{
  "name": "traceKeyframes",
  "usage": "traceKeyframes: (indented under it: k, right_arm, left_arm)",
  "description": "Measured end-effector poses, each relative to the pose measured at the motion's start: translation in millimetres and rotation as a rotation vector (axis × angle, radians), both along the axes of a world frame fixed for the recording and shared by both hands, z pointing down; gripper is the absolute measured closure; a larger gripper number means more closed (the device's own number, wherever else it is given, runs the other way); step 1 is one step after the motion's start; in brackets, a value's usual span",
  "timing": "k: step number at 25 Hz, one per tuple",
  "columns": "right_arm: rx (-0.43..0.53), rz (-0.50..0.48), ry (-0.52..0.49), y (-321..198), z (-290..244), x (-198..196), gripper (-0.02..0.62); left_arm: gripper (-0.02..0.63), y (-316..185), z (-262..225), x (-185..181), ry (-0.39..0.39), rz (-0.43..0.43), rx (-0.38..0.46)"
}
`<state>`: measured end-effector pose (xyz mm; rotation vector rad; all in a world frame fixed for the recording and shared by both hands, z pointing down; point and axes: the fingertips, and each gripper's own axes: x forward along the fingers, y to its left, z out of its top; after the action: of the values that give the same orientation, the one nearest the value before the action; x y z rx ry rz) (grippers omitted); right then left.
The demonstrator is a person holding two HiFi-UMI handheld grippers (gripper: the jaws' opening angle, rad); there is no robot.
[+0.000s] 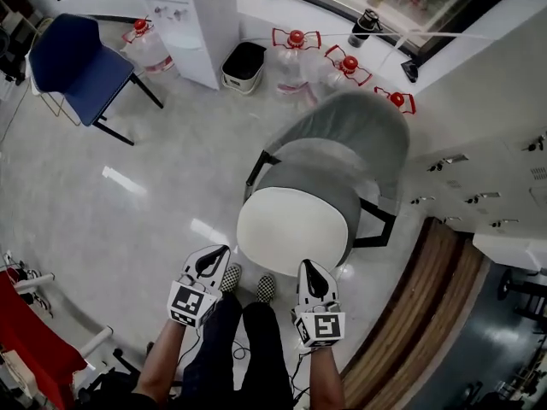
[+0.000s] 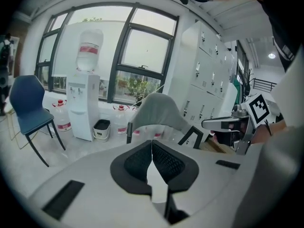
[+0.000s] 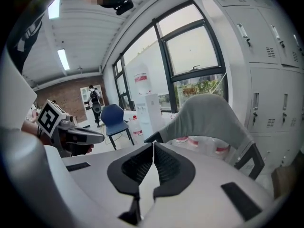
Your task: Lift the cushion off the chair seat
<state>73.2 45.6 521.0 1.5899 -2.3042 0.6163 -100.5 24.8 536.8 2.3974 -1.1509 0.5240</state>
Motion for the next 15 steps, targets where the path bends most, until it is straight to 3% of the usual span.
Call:
traceKeyframes:
  k: [15]
  right_arm:
    - [-0.055,-0.005,-0.022,-37.9,115.4,0.7,0.566]
  left_arm:
    - [0.588,-28.1,129.2,-3.9,-0.002,-0.028,-0.085]
